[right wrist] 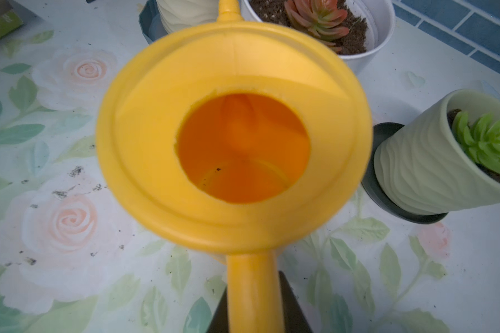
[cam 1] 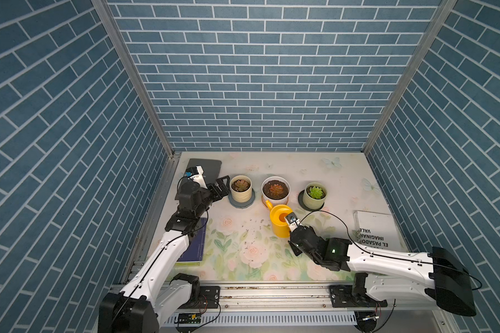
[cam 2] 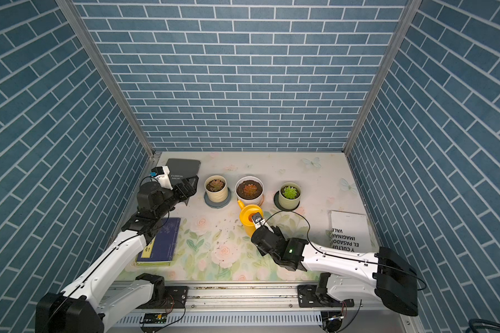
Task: Water the succulent around the soil edge
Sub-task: Place the watering can at the center of the board.
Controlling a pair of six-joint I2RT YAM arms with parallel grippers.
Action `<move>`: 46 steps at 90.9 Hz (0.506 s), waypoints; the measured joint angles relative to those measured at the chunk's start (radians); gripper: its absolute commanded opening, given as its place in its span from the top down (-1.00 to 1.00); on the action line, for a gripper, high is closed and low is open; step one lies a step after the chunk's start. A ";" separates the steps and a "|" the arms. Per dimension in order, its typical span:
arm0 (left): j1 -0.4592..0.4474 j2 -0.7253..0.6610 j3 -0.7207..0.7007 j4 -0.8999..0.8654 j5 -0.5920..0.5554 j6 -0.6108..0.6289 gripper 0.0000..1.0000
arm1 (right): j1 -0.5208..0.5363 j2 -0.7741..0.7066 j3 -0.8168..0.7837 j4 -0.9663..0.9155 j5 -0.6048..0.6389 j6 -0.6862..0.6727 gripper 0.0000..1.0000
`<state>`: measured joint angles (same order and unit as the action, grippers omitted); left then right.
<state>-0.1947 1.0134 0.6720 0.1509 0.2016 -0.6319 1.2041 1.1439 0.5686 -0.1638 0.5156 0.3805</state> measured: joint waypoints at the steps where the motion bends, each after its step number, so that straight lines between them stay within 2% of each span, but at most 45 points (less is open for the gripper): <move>1: 0.000 0.000 0.000 0.000 0.000 0.000 -1.00 | 0.002 -0.003 -0.012 0.015 0.001 -0.002 1.00; 35: 0.000 0.000 0.000 0.000 -0.018 0.001 -1.00 | 0.023 -0.195 -0.241 0.207 -0.067 -0.023 1.00; 46: 0.000 0.000 0.000 0.000 -0.025 0.001 -1.00 | 0.023 -0.196 -0.243 0.209 -0.077 -0.022 0.85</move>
<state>-0.1947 1.0138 0.6720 0.1505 0.1768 -0.6308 1.2270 0.9482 0.3252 0.0448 0.4381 0.3588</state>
